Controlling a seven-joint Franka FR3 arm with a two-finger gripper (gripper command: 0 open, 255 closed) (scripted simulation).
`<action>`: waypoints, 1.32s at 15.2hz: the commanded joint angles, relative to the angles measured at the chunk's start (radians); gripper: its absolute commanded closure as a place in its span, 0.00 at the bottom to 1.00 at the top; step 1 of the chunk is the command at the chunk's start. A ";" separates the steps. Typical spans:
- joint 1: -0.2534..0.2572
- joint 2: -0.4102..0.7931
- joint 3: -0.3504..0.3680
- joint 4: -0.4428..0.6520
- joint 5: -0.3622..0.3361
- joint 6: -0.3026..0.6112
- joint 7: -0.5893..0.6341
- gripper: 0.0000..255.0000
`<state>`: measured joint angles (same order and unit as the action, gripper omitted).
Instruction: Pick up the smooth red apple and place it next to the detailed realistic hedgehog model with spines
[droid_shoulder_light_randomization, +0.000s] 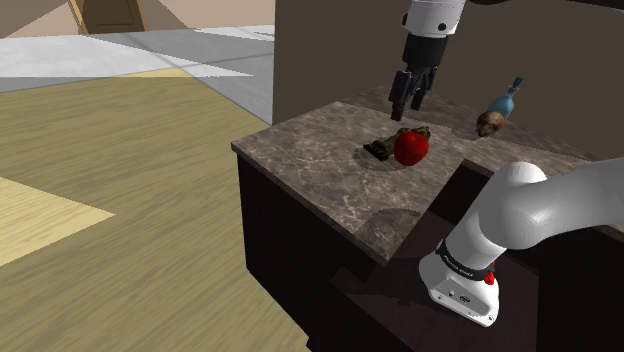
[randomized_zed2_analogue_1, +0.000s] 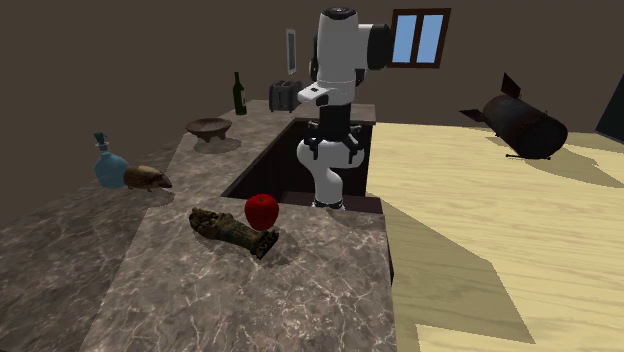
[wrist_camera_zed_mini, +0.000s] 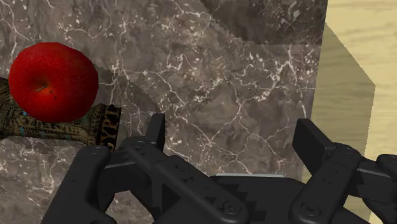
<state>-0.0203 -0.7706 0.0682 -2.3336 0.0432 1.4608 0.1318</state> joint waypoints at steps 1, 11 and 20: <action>0.000 0.000 0.000 0.000 0.000 0.000 0.000 0.00; -0.099 -0.130 -0.208 -0.225 -0.174 0.223 -0.195 0.00; -0.186 -0.117 -0.406 -0.325 -0.309 0.447 -0.345 0.00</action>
<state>-0.2023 -0.8921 -0.3268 -2.6511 -0.2587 1.8881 -0.2053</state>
